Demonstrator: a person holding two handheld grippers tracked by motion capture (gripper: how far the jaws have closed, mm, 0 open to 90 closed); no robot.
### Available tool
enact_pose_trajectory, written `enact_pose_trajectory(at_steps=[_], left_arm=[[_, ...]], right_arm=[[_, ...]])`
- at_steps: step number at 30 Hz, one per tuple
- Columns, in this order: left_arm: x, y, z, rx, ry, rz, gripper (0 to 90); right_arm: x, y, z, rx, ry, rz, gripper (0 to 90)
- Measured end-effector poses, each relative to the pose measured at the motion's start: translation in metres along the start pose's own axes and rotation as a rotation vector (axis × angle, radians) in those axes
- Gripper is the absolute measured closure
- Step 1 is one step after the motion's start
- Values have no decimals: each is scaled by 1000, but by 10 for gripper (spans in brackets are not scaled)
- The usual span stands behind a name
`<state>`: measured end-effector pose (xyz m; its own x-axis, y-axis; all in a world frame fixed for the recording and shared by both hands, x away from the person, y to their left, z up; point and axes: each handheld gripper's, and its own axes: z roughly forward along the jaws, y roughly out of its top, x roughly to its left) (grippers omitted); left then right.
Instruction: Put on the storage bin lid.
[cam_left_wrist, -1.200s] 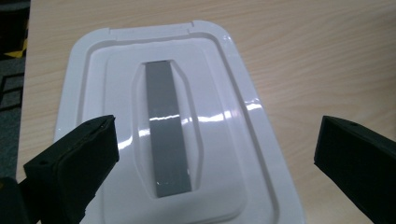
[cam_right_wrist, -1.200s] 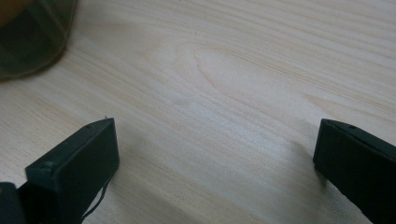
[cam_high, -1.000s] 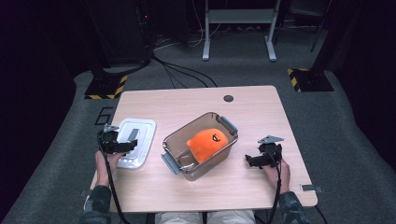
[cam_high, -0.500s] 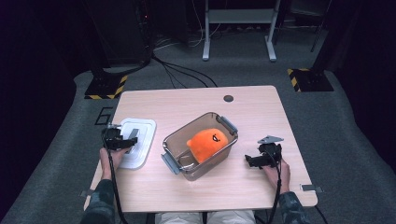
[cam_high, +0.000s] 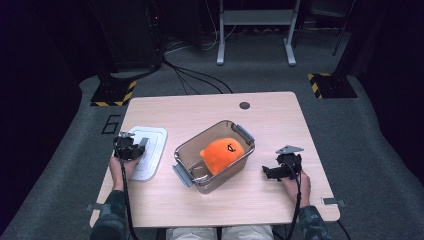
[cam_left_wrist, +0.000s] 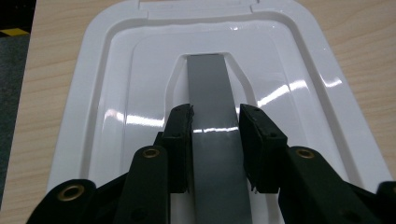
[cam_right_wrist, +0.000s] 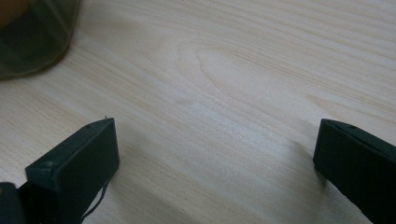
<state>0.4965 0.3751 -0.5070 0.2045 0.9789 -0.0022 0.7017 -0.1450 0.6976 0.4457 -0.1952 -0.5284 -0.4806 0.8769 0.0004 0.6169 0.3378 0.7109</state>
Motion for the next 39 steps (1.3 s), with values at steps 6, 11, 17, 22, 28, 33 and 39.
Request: enact_pose_trajectory(at_steps=[6,11,17,22,28,33,39], left_arm=[[3,0,0,-8,1,-18,663],[2,1,-2,0,-3,-2,664],[-2,3,-8,-15,1,15,664],[-2,8,-16,-29,0,43,664],[-3,18,-31,-65,-2,54,664],[-7,25,-41,-74,-5,73,664],[-12,32,-51,-94,-7,94,664]], right_arm=[[0,0,0,0,0,0,0],[0,0,0,0,0,0,0],[0,0,0,0,0,0,0],[0,0,0,-1,0,-1,0],[0,0,0,-1,0,4,0],[0,0,0,-1,0,-1,0],[0,0,0,-1,0,0,0]])
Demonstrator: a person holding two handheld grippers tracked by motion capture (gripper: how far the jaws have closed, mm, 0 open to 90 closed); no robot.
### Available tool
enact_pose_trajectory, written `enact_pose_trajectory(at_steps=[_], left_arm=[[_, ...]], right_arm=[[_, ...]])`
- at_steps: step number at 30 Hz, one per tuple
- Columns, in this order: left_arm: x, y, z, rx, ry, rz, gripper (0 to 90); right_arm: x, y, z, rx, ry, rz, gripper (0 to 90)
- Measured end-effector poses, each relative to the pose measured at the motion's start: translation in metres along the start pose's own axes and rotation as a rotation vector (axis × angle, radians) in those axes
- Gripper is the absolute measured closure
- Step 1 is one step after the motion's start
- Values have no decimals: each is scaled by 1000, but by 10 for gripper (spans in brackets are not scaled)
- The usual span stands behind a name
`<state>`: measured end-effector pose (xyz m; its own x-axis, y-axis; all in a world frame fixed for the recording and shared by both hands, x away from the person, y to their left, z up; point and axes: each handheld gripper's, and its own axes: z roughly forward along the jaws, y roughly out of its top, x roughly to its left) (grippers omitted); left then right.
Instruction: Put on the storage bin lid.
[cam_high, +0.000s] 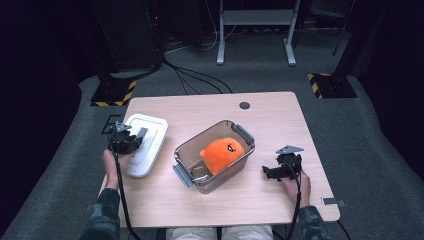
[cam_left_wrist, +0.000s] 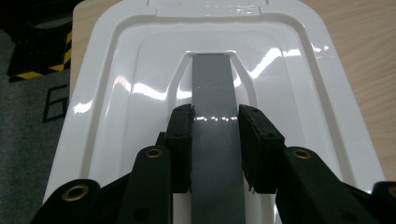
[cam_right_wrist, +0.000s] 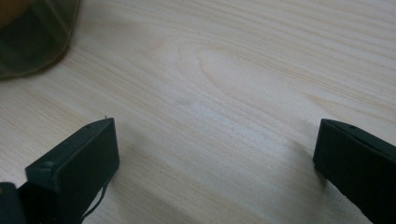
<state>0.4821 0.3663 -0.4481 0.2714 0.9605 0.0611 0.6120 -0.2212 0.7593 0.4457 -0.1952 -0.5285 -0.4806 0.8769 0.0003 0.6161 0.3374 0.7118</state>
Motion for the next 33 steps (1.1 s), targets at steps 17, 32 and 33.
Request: enact_pose_trajectory(at_steps=[17,32,33], left_arm=[[-9,29,-29,-56,-32,43,664],[-26,54,-56,-88,-80,95,664],[-27,55,-57,-92,-81,100,664]], right_arm=[[1,0,0,0,0,9,0],[1,0,0,-1,0,10,0],[1,0,0,-1,0,10,0]])
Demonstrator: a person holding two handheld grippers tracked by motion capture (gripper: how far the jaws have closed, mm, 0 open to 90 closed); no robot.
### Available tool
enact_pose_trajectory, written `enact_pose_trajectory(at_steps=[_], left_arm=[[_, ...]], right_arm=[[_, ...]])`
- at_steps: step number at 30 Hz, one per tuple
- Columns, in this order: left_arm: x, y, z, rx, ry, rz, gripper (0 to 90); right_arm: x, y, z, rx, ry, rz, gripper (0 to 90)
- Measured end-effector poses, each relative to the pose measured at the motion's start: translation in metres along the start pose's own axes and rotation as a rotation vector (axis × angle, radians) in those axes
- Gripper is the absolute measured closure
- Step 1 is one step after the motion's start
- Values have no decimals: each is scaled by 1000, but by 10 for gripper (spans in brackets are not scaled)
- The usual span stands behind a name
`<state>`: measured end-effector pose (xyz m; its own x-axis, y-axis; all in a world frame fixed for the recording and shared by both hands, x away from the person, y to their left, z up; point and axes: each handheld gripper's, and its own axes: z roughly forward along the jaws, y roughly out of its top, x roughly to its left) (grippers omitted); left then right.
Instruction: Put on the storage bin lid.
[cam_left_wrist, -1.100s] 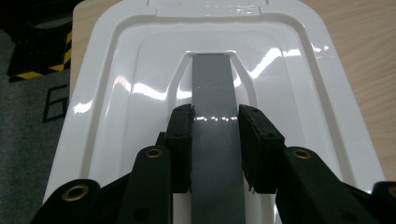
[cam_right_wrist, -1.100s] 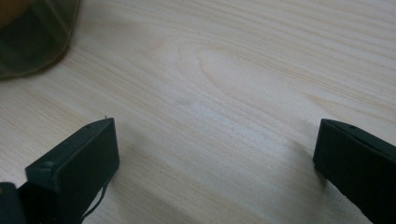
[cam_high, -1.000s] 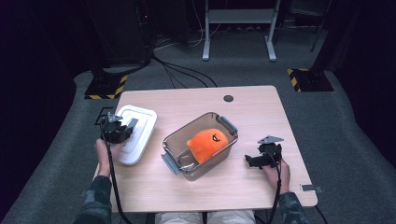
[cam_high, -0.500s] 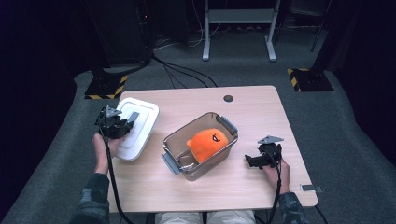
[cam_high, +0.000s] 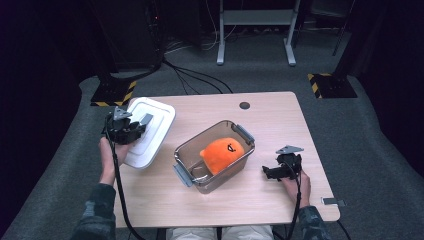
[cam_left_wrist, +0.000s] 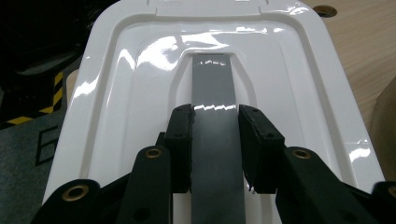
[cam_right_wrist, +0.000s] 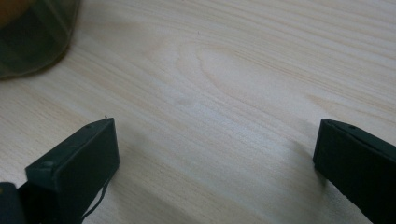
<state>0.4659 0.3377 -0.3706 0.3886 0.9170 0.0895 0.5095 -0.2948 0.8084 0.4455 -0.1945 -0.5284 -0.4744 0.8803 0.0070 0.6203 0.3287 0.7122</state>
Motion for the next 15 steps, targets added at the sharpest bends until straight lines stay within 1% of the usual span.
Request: enact_pose_trajectory(at_steps=[1,2,3,4,5,7,9,12,13,14,15], left_arm=[[-2,4,-2,-6,-7,7,664],[-2,4,-2,-6,-7,7,664],[-4,5,-4,-8,-10,8,664],[-5,7,-5,-13,-12,13,664],[-7,9,-6,-13,-14,15,664],[-10,12,-8,-17,-21,23,664],[-14,16,-10,-27,-31,33,664],[-17,19,-12,-32,-41,38,664],[-19,21,-13,-31,-48,45,664],[-21,23,-13,-31,-50,51,664],[-23,24,-13,-37,-50,55,664]], right_arm=[[0,0,0,0,0,2,0],[0,0,0,0,0,2,0],[-1,0,0,0,0,-12,0],[0,0,0,0,0,2,0],[0,0,0,0,0,-6,0],[0,0,0,0,0,2,0],[-1,0,0,0,0,-10,0],[-1,0,0,1,1,-12,0],[0,0,0,0,0,-5,0],[-1,0,0,0,0,-9,0],[0,0,0,0,0,2,0]])
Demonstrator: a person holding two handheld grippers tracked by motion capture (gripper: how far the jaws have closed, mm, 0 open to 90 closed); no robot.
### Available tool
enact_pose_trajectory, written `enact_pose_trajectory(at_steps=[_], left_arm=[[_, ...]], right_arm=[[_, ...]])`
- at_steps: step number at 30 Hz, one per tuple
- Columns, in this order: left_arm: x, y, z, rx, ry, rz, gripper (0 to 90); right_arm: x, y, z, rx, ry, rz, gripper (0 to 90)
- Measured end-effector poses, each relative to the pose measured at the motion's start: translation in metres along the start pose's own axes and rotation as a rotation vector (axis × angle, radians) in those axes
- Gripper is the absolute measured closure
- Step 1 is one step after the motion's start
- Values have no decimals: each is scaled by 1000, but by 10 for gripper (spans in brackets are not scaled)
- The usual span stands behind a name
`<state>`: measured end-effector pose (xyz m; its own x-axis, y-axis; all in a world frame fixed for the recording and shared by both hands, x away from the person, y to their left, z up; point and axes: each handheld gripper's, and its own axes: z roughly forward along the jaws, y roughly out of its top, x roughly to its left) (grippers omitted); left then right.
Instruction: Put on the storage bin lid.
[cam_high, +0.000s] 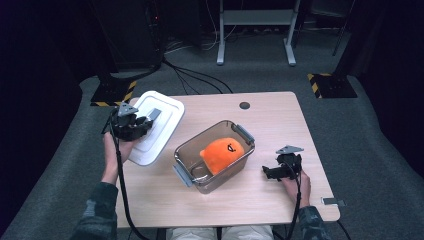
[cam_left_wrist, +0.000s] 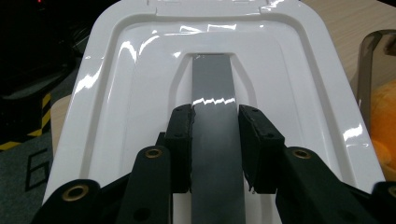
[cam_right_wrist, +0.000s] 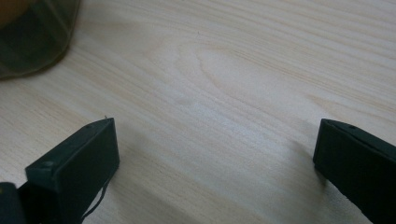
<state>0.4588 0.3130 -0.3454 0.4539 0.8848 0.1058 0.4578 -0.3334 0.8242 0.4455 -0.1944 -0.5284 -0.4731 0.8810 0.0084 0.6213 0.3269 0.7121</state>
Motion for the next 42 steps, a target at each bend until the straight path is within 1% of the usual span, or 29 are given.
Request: enact_pose_trajectory(at_steps=[3,4,6,7,9,10,12,13,15,18,23,24,25,26,27,29,30,34,37,40,42], left_arm=[[-6,5,-1,-3,-11,14,664],[-10,8,-2,-4,-19,28,664],[-12,9,-2,-13,-20,27,664],[-15,12,-3,-17,-26,35,664],[-16,13,-4,-16,-33,37,664],[-20,16,-4,-18,-41,48,664],[-21,17,-5,-21,-43,48,664],[-24,19,-5,-23,-49,54,664],[-28,22,-6,-27,-57,60,664],[-34,25,-7,-31,-72,72,664],[-47,32,-7,-38,-95,103,663],[-49,33,-7,-41,-102,104,663],[-52,35,-7,-41,-106,114,664],[-55,36,-6,-44,-111,117,663],[-57,37,-6,-42,-114,128,663],[-63,39,-4,-38,-130,137,664],[-65,40,-4,-37,-134,146,663],[-75,42,1,-31,-165,150,663],[-85,44,7,-25,-189,172,663],[-92,45,11,-26,-205,169,663],[-98,46,14,-16,-220,179,663]], right_arm=[[0,0,0,0,0,0,0],[-1,0,0,1,0,-12,0],[-1,0,0,1,0,-12,0],[-1,0,0,1,0,-12,0],[-1,0,0,0,0,-11,0],[-1,0,0,1,0,-12,0],[-1,0,0,1,0,-12,0],[0,0,0,1,0,-3,0],[-1,0,0,1,0,-12,0],[-1,0,0,2,0,-12,0],[-1,0,0,0,0,-11,0],[-1,0,0,1,0,-12,0],[0,0,0,1,0,-3,0],[-1,0,0,1,0,-13,0],[-1,0,0,2,0,-12,0],[-1,0,0,1,0,-12,0],[0,0,0,0,0,0,0],[0,0,0,0,-1,1,0],[0,0,0,0,-3,3,0],[0,0,0,0,-3,4,0],[0,0,0,1,-3,4,0]])
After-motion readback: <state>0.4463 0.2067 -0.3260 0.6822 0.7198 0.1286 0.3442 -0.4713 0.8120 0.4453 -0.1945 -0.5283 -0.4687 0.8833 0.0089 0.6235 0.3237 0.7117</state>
